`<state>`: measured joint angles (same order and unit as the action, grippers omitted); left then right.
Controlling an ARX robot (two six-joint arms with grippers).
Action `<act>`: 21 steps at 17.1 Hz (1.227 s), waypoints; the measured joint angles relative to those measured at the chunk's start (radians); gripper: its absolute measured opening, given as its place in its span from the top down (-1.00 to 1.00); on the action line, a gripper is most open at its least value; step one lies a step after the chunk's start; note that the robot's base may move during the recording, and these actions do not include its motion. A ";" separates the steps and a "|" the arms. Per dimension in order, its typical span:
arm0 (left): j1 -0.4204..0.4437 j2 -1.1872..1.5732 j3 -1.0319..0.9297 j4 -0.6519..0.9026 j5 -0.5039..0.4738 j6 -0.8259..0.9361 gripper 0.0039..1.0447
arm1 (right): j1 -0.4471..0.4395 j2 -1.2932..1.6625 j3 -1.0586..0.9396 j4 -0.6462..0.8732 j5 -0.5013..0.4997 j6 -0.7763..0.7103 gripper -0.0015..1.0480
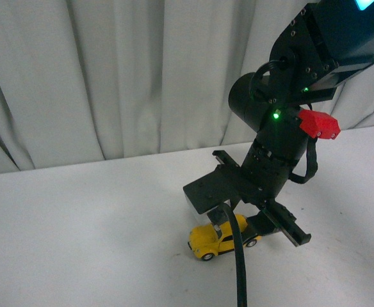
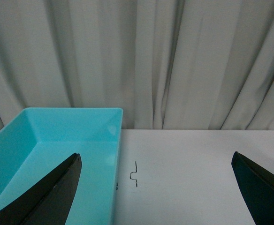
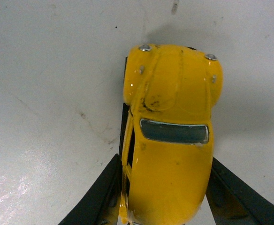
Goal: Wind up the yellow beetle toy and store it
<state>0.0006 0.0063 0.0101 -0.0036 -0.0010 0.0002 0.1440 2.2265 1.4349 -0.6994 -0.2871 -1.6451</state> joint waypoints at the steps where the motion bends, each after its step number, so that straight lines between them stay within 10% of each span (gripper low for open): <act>1: 0.000 0.000 0.000 0.000 0.000 0.000 -0.88 | 0.000 0.000 0.000 0.002 0.000 0.004 0.18; 21: 0.000 0.000 0.000 0.000 0.000 0.000 -0.88 | -0.124 -0.039 -0.105 0.093 -0.034 -0.079 0.21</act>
<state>0.0006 0.0063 0.0097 -0.0036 -0.0010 0.0002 0.0200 2.1876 1.3304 -0.6064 -0.3214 -1.7245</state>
